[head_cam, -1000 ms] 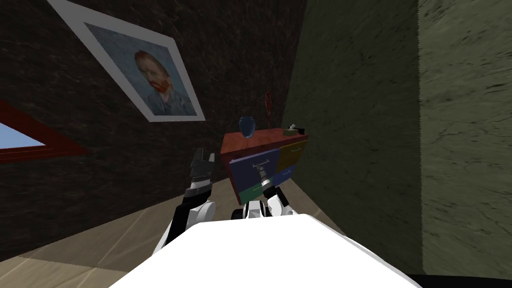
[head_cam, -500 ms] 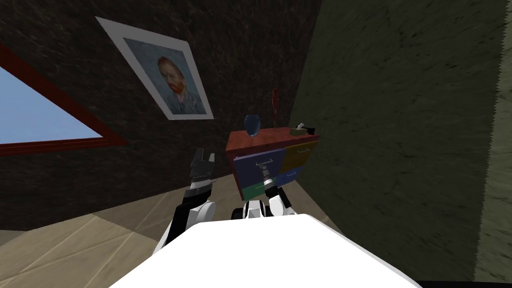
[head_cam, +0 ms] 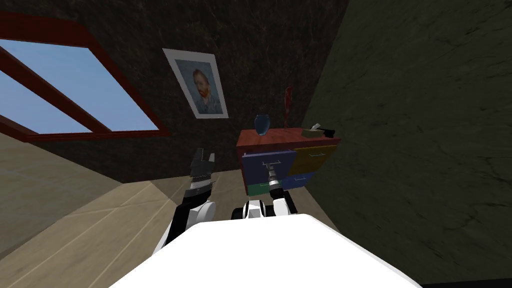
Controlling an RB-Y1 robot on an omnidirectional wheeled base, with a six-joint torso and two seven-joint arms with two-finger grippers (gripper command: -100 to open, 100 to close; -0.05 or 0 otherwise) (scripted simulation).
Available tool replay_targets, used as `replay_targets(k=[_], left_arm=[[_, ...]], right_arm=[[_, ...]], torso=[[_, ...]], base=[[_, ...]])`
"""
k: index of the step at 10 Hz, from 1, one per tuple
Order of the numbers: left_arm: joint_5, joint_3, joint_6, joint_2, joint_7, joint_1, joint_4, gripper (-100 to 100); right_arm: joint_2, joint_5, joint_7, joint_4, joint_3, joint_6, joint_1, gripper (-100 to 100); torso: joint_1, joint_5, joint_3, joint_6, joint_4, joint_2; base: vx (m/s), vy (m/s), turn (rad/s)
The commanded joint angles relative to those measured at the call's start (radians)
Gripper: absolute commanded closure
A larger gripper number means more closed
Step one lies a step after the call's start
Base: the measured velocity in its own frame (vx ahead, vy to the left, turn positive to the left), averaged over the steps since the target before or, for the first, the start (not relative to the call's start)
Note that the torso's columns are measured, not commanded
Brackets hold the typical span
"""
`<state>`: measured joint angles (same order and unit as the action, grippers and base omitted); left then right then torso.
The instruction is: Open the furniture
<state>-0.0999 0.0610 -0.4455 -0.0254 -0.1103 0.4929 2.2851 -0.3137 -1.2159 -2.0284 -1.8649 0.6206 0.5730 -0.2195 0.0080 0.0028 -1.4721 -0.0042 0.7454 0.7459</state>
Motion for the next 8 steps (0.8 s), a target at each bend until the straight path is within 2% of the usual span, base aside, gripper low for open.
replay_targets(k=[1, 2, 3, 4, 5, 6, 7, 8], left_arm=[[0.000, 0.000, 0.000, 0.000, 0.000, 0.000, 0.000, 0], [0.000, 0.000, 0.000, 0.000, 0.000, 0.000, 0.000, 0], [0.000, 0.000, 0.000, 0.000, 0.000, 0.000, 0.000, 0], [0.000, 0.000, 0.000, 0.000, 0.000, 0.000, 0.000, 0], [0.000, 0.000, 0.000, 0.000, 0.000, 0.000, 0.000, 0], [0.000, 0.000, 0.000, 0.000, 0.000, 0.000, 0.000, 0], [0.000, 0.000, 0.000, 0.000, 0.000, 0.000, 0.000, 0], [0.000, 0.000, 0.000, 0.000, 0.000, 0.000, 0.000, 0]], right_arm=[[0.045, 0.038, 0.002, -0.045, -0.074, -0.010, -0.075, 100], [0.075, 0.071, -0.004, -0.075, -0.113, -0.016, -0.116, 100], [0.075, 0.071, -0.004, -0.075, -0.135, -0.016, -0.139, 100], [0.105, 0.104, -0.010, -0.104, -0.172, -0.021, -0.174, 100], [0.105, 0.104, -0.010, -0.104, -0.195, -0.021, -0.202, 100], [0.135, 0.136, -0.016, -0.133, -0.223, -0.026, -0.238, 100], [0.135, 0.136, -0.016, -0.134, -0.251, -0.026, -0.265, 100], [0.166, 0.169, -0.022, -0.162, -0.279, -0.032, -0.299, 100]], torso=[[0.002, 0.001, 0.000, -0.001, 0.002, 0.001], [0.001, 0.001, 0.000, 0.001, 0.001, 0.001], [0.000, 0.001, 0.001, 0.001, 0.002, 0.003], [-0.001, 0.001, 0.000, 0.001, 0.000, 0.000], [0.001, 0.002, 0.000, 0.001, 0.002, 0.001], [0.000, 0.002, 0.000, 0.002, 0.000, 0.000], [-0.002, 0.002, -0.001, 0.003, 0.001, 0.000], [-0.003, 0.001, -0.001, 0.004, 0.000, -0.001]], base=[[-0.057, -0.017, 0.322], [-0.076, -0.023, 0.372], [-0.065, -0.024, 0.399], [-0.080, -0.016, 0.388], [-0.068, -0.015, 0.302], [-0.068, -0.014, 0.404], [-0.059, -0.014, 0.338], [-0.079, -0.004, 0.410]])
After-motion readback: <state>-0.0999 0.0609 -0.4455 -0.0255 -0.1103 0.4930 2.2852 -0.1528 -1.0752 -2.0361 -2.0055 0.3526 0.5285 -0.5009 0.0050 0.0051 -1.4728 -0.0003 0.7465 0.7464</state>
